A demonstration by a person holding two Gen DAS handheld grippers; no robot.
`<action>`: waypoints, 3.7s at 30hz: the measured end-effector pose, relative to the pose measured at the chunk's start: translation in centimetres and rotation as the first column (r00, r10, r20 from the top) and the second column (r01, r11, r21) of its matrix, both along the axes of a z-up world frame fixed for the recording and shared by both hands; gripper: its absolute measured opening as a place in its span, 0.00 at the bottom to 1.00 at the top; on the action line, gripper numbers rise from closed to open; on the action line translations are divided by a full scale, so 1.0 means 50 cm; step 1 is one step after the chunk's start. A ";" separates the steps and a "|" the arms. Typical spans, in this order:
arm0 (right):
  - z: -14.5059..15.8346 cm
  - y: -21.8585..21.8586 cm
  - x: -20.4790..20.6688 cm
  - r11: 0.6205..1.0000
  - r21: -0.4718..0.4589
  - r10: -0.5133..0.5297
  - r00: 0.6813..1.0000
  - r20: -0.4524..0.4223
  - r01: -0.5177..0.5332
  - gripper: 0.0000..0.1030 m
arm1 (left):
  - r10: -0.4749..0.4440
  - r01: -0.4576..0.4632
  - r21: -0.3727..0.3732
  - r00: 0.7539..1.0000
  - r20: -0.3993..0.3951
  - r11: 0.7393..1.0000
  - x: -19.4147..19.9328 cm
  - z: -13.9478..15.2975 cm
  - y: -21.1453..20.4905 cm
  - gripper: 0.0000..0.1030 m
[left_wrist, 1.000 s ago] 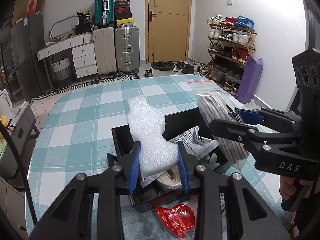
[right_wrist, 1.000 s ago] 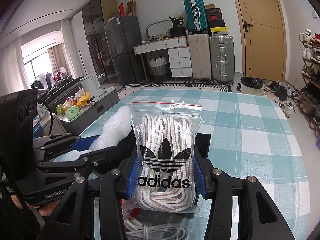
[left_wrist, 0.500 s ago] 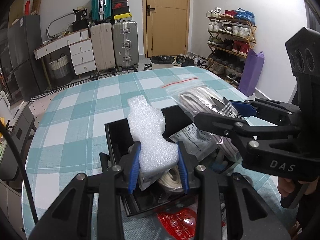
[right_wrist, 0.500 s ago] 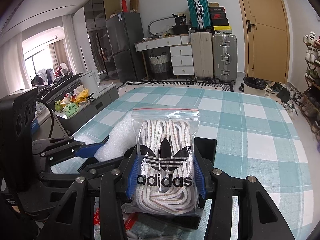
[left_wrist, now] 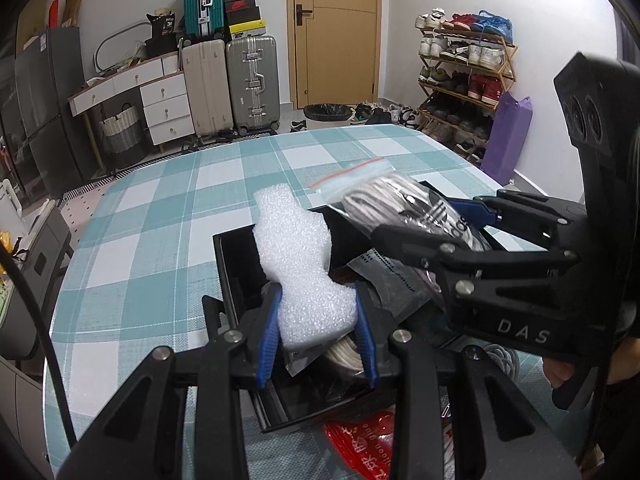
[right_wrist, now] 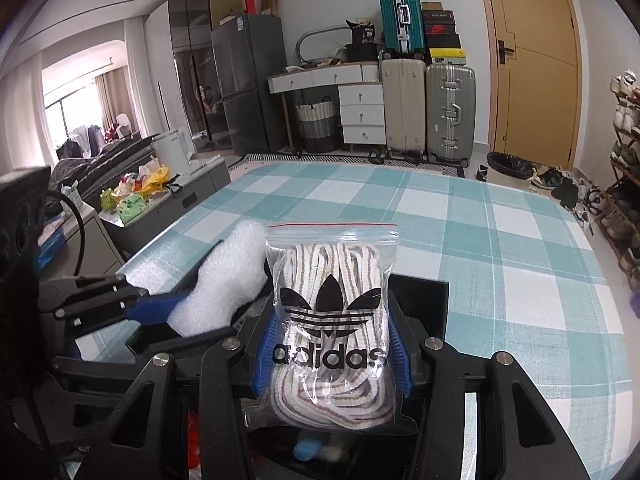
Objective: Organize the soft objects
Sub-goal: 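Carry the rope bag with the right tool while the left tool carries the foam over the box, then open both tools to drop the rope bag and foam into the box, then move the right tool to the white cable coil while the left tool approaches the red glue pack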
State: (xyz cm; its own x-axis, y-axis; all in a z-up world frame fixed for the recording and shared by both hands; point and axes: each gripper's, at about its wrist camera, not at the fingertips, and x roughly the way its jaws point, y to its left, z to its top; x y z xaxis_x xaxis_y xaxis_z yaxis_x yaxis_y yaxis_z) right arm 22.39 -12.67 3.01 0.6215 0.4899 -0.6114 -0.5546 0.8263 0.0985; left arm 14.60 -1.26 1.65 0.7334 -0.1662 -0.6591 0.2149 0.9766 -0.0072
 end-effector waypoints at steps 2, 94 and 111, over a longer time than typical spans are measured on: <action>-0.005 -0.001 0.000 1.000 -0.011 -0.002 1.000 -0.003 0.002 0.46 | -0.001 0.001 0.005 1.000 0.001 1.000 -0.001 0.000 -0.001 0.32; -0.113 -0.085 -0.158 0.988 -0.107 0.083 0.963 -0.256 -0.114 0.99 | 0.079 -0.079 -0.028 0.997 -0.019 0.996 -0.167 -0.044 0.061 1.00; -0.111 -0.081 -0.147 0.991 -0.101 0.064 0.967 -0.246 -0.091 0.85 | 0.085 -0.086 -0.037 0.996 -0.027 0.996 -0.165 -0.051 0.065 1.00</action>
